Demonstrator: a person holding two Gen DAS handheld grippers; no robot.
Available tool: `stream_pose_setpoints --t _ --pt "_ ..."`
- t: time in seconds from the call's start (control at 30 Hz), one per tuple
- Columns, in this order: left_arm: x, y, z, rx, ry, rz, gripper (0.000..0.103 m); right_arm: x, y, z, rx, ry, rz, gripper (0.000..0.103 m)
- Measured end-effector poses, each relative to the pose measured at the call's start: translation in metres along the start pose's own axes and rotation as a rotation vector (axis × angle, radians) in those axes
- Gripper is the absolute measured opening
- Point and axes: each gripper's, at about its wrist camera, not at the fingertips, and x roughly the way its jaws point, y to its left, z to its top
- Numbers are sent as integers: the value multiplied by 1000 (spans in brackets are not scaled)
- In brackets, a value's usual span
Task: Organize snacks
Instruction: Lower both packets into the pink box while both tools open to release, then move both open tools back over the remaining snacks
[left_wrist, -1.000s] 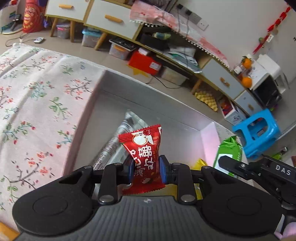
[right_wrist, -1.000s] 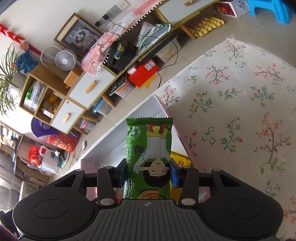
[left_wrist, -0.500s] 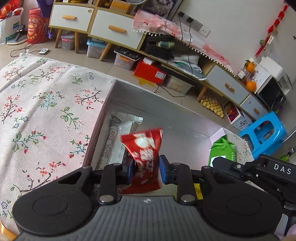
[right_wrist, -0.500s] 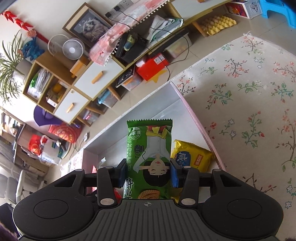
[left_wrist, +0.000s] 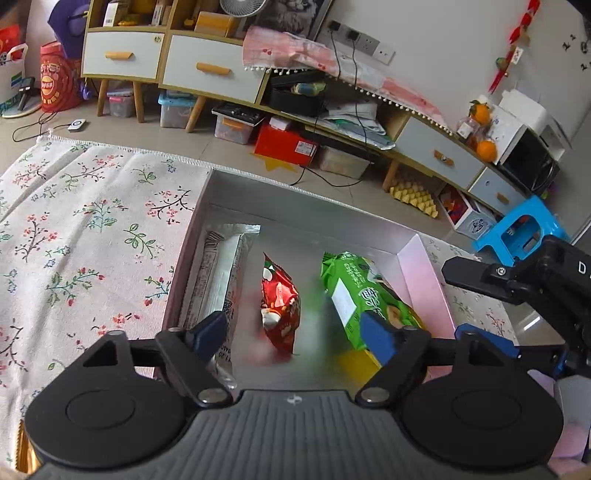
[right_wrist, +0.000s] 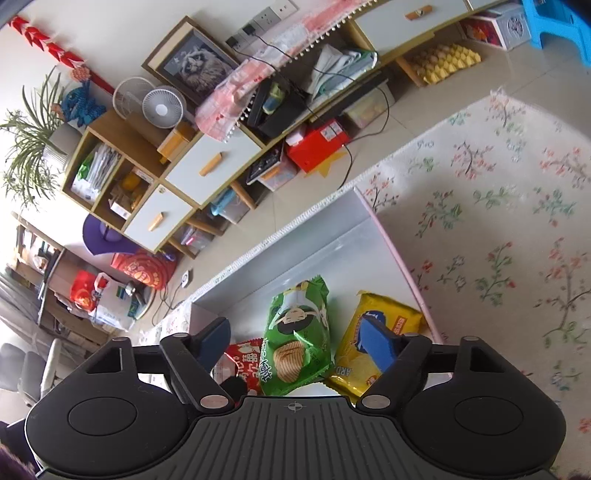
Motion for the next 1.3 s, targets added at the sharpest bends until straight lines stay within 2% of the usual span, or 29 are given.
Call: stream_pose_setpoints --t 0.07,0.23,0.7,0.93,1.17,1.3 --pt "-6 -2 0 17 5 -4 92 -7 2 0 -24 5 -14 85" --pt "-26 -6 2 50 -5 11 103 -30 11 -2 -111 -12 -59 88" --pt "-72 0 -19 157 11 163 103 -89 21 -25 -302 -57 -123 95" --pt "-78 4 -36 191 -7 181 103 -103 17 -40 -388 -74 -164 95" --pt "-80 1 -58 350 -11 196 103 -98 6 -61 -429 -8 -212 95" --pt "-80 3 -76 396 1 204 103 -94 2 -77 -489 7 -254 95"
